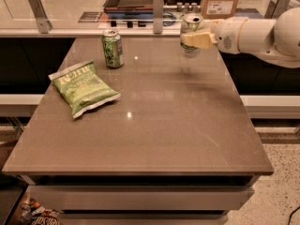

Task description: Pick 7up can

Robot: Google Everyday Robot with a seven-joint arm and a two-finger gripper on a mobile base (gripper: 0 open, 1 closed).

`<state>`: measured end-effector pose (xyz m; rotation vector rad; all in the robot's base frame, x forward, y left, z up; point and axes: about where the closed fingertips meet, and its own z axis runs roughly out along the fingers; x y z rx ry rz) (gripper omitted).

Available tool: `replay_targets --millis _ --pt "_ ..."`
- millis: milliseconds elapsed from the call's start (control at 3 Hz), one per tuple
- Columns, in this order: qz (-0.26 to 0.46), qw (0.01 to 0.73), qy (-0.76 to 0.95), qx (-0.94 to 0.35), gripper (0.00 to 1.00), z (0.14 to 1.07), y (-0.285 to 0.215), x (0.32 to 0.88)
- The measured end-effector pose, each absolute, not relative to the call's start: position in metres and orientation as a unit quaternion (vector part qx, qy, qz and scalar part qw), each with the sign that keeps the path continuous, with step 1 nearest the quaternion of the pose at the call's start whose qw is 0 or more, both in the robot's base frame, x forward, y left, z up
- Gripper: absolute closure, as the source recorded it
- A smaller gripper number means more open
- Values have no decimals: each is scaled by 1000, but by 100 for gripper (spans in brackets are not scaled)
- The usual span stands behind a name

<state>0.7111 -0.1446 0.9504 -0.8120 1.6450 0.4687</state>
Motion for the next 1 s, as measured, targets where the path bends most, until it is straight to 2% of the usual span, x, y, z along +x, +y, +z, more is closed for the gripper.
replay_targets --millis 1000 --pt "177 606 677 -378 100 1003 -138 709"
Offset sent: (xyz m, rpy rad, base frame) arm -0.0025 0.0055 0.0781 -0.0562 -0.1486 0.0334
